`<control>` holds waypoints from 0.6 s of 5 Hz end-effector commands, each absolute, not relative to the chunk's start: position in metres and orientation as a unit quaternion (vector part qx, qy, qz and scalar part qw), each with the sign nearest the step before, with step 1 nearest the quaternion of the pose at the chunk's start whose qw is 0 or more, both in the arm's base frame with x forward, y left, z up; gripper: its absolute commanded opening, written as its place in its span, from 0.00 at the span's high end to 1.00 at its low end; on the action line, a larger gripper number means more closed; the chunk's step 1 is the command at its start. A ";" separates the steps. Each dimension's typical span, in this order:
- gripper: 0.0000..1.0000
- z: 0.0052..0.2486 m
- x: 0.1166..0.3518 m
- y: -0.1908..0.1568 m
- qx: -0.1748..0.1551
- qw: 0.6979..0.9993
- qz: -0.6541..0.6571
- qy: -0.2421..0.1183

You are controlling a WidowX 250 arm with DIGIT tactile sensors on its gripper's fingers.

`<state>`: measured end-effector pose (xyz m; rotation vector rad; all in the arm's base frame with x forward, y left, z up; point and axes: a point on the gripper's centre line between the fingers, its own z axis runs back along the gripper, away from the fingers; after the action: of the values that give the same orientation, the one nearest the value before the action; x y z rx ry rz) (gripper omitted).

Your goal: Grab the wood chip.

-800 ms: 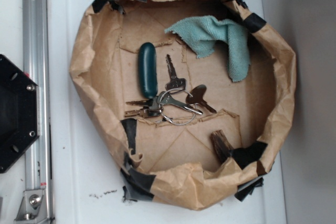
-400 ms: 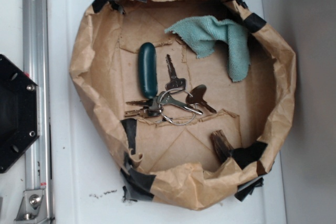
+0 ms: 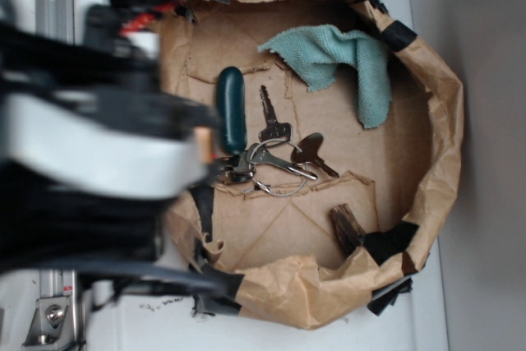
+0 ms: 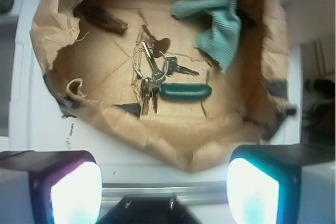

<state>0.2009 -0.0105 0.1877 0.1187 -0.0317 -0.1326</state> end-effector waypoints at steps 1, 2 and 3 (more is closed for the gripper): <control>0.00 0.146 0.252 0.012 0.038 0.987 -0.151 -0.036; 0.00 0.135 0.271 0.009 0.044 0.978 -0.195 -0.055; 0.00 0.132 0.278 -0.008 0.059 0.956 -0.273 -0.095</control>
<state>0.2748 0.0012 0.1180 0.1025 -0.1394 -0.5353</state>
